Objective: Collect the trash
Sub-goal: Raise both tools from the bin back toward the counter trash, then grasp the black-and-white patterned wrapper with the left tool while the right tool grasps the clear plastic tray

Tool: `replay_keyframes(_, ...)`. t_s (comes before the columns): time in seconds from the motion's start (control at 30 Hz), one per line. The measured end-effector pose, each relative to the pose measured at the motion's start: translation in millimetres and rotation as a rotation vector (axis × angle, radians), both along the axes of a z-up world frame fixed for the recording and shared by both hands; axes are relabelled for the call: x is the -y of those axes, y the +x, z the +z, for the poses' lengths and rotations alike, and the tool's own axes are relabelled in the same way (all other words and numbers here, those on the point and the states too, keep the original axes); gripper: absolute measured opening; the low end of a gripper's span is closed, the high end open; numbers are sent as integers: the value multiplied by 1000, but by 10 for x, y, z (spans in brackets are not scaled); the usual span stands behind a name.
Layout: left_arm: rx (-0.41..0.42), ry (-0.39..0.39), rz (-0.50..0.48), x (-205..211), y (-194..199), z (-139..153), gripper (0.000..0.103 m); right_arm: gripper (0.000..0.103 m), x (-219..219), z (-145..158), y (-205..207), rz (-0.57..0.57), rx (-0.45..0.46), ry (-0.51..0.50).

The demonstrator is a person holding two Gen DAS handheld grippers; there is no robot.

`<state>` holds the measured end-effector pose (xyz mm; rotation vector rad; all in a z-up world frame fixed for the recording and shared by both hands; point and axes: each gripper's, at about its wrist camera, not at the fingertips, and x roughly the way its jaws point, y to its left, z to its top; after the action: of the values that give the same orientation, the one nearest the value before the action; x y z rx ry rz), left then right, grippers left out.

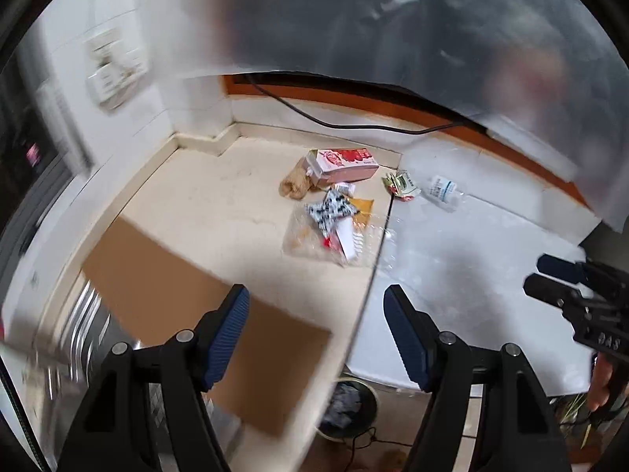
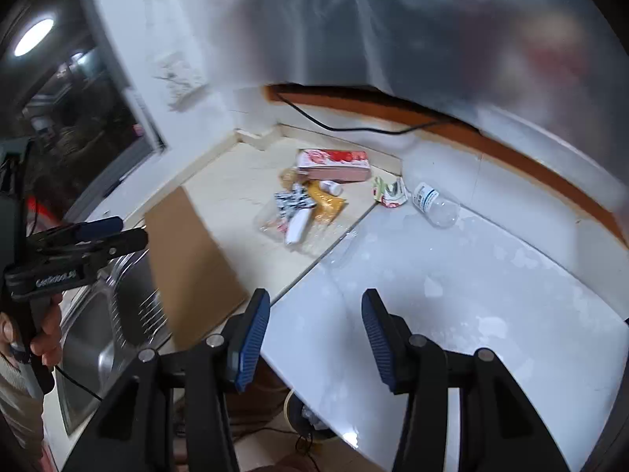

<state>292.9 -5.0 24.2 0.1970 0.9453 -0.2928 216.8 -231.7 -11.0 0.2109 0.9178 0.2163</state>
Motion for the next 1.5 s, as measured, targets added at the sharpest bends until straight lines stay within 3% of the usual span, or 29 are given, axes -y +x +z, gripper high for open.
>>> replay_keyframes(0.3, -67, 54, -212, 353, 1119, -767, 69, 49, 1, -836, 979, -163, -132, 105)
replay_keyframes(0.43, -122, 83, -226, 491, 1511, -1161, 69, 49, -38, -1106, 1280, -192, -170, 126)
replay_keyframes(0.67, -173, 54, -230, 556, 1866, -1505, 69, 46, -166, -1424, 1611, -193, -237, 108)
replay_keyframes(0.83, -203, 47, -244, 576, 1970, -1622, 68, 33, -215, -1574, 1689, -187, -272, 117)
replay_keyframes(0.9, -203, 48, -251, 579, 1973, -1642, 58, 26, -229, -1627, 1708, -187, -288, 124)
replay_keyframes(0.97, -218, 35, -262, 593, 2000, -1665, 42, 20, -235, -1642, 1713, -192, -288, 123)
replay_keyframes(1.13, -244, -10, -258, 570, 2035, -1666, 21, 10, -218, -1670, 1741, -204, -285, 120)
replay_keyframes(1.5, -193, -93, -262, 409, 1751, -1324, 17, 5, -159, -1483, 1532, -204, -231, 92)
